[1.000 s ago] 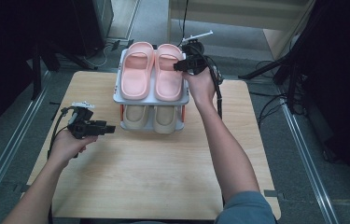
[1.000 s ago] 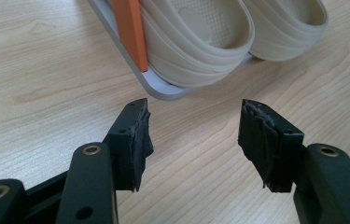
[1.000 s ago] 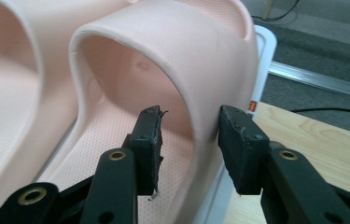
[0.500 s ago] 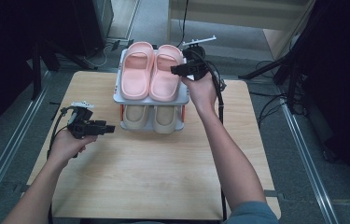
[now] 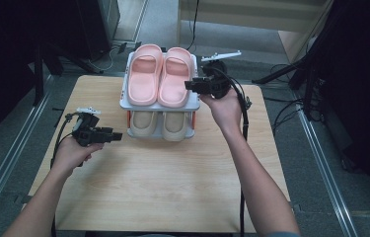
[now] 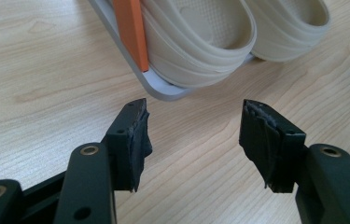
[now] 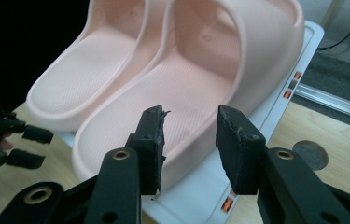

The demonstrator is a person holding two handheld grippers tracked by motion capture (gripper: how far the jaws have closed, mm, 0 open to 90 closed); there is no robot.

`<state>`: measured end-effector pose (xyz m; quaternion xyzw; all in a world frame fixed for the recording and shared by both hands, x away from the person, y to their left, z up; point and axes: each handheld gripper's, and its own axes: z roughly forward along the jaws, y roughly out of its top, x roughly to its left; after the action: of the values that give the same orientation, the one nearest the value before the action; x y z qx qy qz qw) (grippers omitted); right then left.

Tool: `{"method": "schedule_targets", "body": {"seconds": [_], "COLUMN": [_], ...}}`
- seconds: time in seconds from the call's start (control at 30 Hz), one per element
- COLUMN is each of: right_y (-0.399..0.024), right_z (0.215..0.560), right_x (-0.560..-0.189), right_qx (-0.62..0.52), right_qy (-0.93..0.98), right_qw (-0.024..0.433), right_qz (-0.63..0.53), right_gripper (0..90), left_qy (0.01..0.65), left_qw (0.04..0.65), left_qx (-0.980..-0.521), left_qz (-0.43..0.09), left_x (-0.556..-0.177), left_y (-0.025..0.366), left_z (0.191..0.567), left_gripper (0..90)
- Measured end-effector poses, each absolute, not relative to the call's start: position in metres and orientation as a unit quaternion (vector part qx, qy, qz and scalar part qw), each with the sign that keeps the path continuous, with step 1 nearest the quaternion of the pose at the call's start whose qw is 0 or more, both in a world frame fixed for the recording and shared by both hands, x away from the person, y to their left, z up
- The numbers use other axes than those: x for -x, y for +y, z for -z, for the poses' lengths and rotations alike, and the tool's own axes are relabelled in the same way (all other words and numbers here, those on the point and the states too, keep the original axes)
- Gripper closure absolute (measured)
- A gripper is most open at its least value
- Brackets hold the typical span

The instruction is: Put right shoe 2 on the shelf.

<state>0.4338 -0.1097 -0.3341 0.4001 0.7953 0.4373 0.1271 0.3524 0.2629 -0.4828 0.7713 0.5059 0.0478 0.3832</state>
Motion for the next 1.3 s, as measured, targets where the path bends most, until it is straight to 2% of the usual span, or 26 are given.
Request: {"method": "schedule_targets", "body": {"seconds": [0.73,1.3], "right_y": [-0.153,-0.158], "right_z": [0.389,0.442], "right_x": [-0.391,-0.374], "right_qx": [-0.371,-0.352], "right_qy": [0.806,0.814], "right_qw": [0.108,0.107], "right_qz": [-0.449,-0.449], "right_gripper": [61.7,56.1], "left_qy": [0.494,0.479], "left_qw": [0.376,0.372], "left_qx": [-0.782,-0.793], "left_qz": [-0.058,-0.058], "left_x": [-0.354,-0.352], "left_y": [0.255,0.246], "left_z": [0.486,0.487], "left_gripper": [41.5,40.5]}}
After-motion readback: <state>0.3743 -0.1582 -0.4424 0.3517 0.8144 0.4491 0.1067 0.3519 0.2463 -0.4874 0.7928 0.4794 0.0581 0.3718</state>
